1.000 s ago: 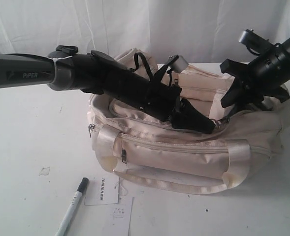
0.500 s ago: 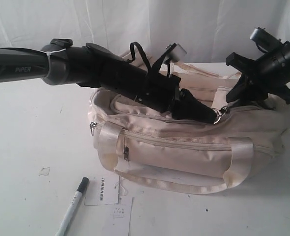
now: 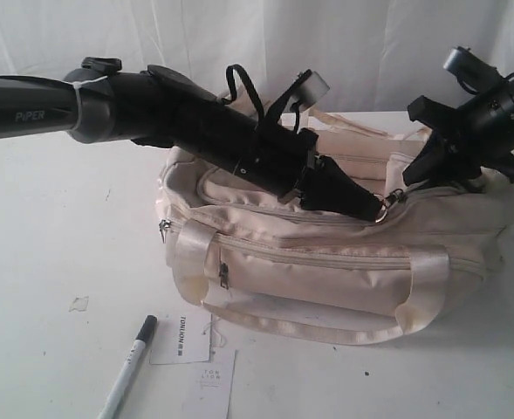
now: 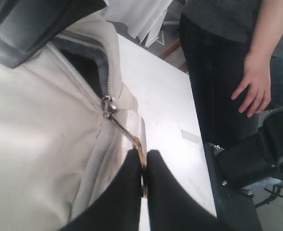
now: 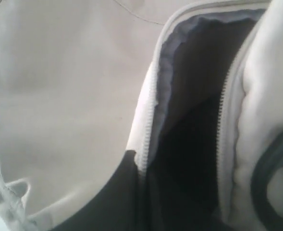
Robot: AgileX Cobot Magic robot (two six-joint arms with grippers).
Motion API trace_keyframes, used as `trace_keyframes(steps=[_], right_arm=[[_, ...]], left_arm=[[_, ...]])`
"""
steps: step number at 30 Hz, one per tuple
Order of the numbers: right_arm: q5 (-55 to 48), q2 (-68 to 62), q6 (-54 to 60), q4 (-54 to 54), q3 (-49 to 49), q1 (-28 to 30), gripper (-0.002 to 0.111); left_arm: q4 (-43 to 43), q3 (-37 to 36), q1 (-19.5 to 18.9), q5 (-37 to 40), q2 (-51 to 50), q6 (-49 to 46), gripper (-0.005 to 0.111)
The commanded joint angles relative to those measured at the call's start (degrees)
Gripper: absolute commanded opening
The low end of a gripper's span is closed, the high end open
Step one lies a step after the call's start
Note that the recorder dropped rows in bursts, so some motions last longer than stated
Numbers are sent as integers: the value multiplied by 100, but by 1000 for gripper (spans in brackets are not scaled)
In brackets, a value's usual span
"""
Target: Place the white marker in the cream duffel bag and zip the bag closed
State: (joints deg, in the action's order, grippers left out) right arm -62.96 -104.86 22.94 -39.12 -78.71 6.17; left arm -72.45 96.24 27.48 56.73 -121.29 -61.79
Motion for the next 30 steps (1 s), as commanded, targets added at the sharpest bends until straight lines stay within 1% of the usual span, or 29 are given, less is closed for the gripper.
trace_keyframes(steps=[1, 3, 9, 12, 15, 16, 18, 19, 20, 25, 30], right_arm=[[1692, -22, -33, 599, -51, 188, 0], [1898, -22, -42, 613, -51, 188, 0], [1974, -22, -20, 714, -61, 188, 0], [1974, -22, -20, 833, -61, 188, 0], [1974, -22, -20, 874, -61, 188, 0], [1974, -22, -20, 888, -61, 188, 0], [1950, -22, -20, 955, -61, 188, 0], [1951, -22, -20, 968, -61, 188, 0], [1951, -22, -20, 981, -61, 188, 0], [1916, -22, -20, 980, -61, 188, 0], [1879, -22, -20, 1081, -61, 188, 0]], left_arm=[[1279, -33, 179, 1323, 192, 797, 0], [1655, -33, 194, 1323, 192, 931, 0], [1584, -42, 182, 1323, 197, 906, 0], [1787, -42, 168, 1323, 272, 894, 0], [2114, -42, 74, 1315, 454, 945, 0], [2200, -42, 3, 1158, 525, 978, 0], [2303, -42, -201, 759, 712, 1182, 0], [2351, -42, -305, 669, 803, 1235, 0], [2392, -42, -489, 646, 884, 1283, 0], [2738, -42, -1186, 1036, 1080, 1409, 0], [2890, -42, -1950, 893, 1264, 1553, 0]])
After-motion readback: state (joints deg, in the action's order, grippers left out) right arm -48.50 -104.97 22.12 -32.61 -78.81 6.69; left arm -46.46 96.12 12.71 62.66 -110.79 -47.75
